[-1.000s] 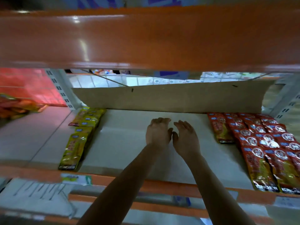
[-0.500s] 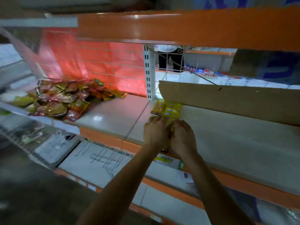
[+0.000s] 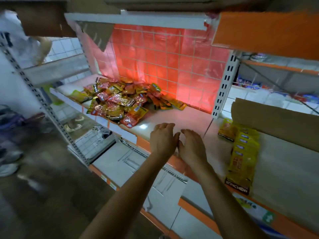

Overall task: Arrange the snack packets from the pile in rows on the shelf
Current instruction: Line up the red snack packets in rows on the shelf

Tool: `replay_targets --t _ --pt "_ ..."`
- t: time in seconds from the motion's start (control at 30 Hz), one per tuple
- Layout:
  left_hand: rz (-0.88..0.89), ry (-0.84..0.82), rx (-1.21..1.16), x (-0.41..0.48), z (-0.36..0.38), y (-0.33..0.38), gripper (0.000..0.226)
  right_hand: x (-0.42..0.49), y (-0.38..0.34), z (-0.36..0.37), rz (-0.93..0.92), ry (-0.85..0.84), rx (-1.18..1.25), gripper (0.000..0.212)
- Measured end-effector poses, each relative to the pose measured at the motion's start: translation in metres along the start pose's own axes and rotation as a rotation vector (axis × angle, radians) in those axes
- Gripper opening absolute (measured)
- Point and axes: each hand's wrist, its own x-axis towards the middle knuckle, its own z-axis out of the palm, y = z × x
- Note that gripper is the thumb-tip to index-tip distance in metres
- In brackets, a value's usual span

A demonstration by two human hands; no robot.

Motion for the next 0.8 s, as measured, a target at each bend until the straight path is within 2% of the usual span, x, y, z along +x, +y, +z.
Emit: replay_targets --t 0.17,0.37,0.63,0.73,0.8 --pt "-0.069 -0.004 0.024 0.044 -0.001 -0.045 0.045 0.046 -0.032 0.034 -0.015 -0.063 0.056 0.046" --pt "-0.101 0.006 0.054 0.095 0.003 -0.08 0.034 0.102 -0.052 0.06 -0.069 -0.14 0.031 0.041" --pt "-0.092 0.022 0.08 0.149 0.008 -0.118 0.031 0.155 -0.066 0.086 -0.045 -0.016 0.045 0.021" --pt "-0.057 0.033 0.048 0.176 0.005 -0.133 0.025 0.178 -0.077 0.097 -0.063 0.087 0.152 0.026" --pt "-0.029 0.042 0.049 0.197 0.003 -0.143 0.023 0.192 -0.082 0.108 0.004 0.096 0.069 0.033"
